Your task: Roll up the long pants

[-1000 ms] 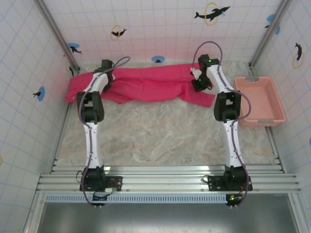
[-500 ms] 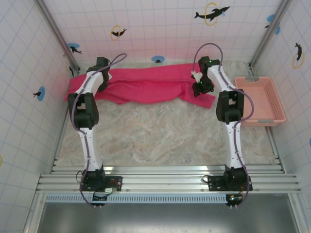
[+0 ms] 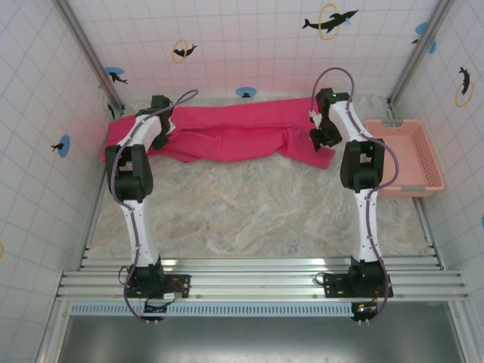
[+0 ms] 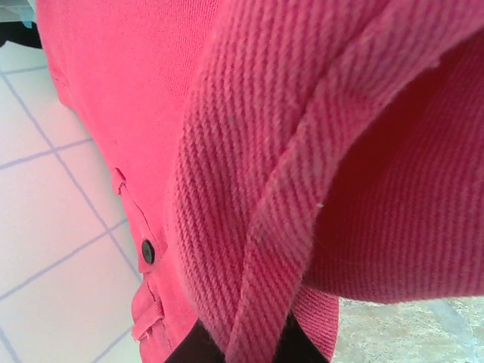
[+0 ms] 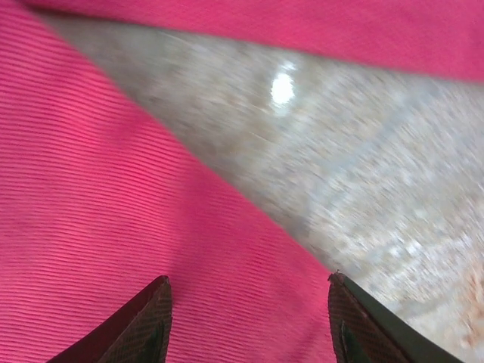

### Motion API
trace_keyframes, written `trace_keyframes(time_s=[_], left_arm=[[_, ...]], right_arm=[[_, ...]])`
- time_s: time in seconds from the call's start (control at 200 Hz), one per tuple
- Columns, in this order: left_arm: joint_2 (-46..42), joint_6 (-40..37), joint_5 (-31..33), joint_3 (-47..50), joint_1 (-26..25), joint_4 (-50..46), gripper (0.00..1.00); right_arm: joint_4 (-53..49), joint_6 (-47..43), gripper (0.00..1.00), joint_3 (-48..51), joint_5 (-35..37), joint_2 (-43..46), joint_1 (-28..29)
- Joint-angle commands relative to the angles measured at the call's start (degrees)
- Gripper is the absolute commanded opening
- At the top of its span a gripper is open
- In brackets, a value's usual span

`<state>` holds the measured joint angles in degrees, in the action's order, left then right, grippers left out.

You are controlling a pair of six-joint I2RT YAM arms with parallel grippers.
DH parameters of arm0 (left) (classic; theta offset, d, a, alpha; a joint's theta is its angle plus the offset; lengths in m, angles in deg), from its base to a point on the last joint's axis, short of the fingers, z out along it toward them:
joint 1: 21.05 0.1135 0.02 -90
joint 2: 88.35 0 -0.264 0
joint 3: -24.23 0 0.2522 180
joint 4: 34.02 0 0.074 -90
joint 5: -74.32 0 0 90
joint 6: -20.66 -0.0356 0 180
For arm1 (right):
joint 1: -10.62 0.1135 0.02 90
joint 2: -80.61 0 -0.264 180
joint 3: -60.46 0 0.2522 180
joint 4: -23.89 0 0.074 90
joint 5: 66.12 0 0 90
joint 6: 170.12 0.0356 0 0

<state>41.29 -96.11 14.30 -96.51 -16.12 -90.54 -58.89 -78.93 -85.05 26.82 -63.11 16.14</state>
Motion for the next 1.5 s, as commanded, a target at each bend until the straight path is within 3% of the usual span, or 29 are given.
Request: trace_keyframes(time_s=[0.0, 0.19, 0.651, 0.761, 0.911, 0.986, 1.276, 1.496], left_arm=[[-3.6, 0.1, -0.8, 0.7, 0.2, -1.3, 0.0], [-3.6, 0.2, -1.1, 0.5, 0.2, -1.4, 0.0], [-3.3, 0.3, -1.5, 0.4, 0.2, -2.7, 0.0], [-3.4, 0.6, -1.9, 0.3, 0.3, -2.8, 0.0], [-3.4, 1.6, -2.2, -0.8, 0.2, -4.3, 0.0], [-4.3, 1.6, -2.1, -0.4, 0.2, -4.3, 0.0], [-12.1, 1.2, -1.0, 4.3, 0.5, -4.0, 0.0], [-23.6, -0.1, -2.6, 15.0, 0.9, -3.1, 0.0]], right_arm=[[-4.5, 6.2, 0.56, -0.5, -1.4, 2.1, -4.4], [-5.6, 8.0, 0.56, 0.8, 0.0, -0.5, -4.8], [-4.1, 12.6, 0.53, 3.9, -10.4, -3.1, -4.8], [-2.5, 14.0, 0.46, 4.4, -12.8, -4.1, -4.3], [-1.7, 15.4, 0.1, 2.9, -16.3, -5.9, -3.8], [-1.0, 15.3, 0.0, 2.9, -16.0, -4.6, -3.6], [-1.3, 12.1, 0.0, 0.6, -7.4, 7.9, -4.6], [-1.6, 8.7, 0.0, 4.1, -6.7, 18.5, -6.5]])
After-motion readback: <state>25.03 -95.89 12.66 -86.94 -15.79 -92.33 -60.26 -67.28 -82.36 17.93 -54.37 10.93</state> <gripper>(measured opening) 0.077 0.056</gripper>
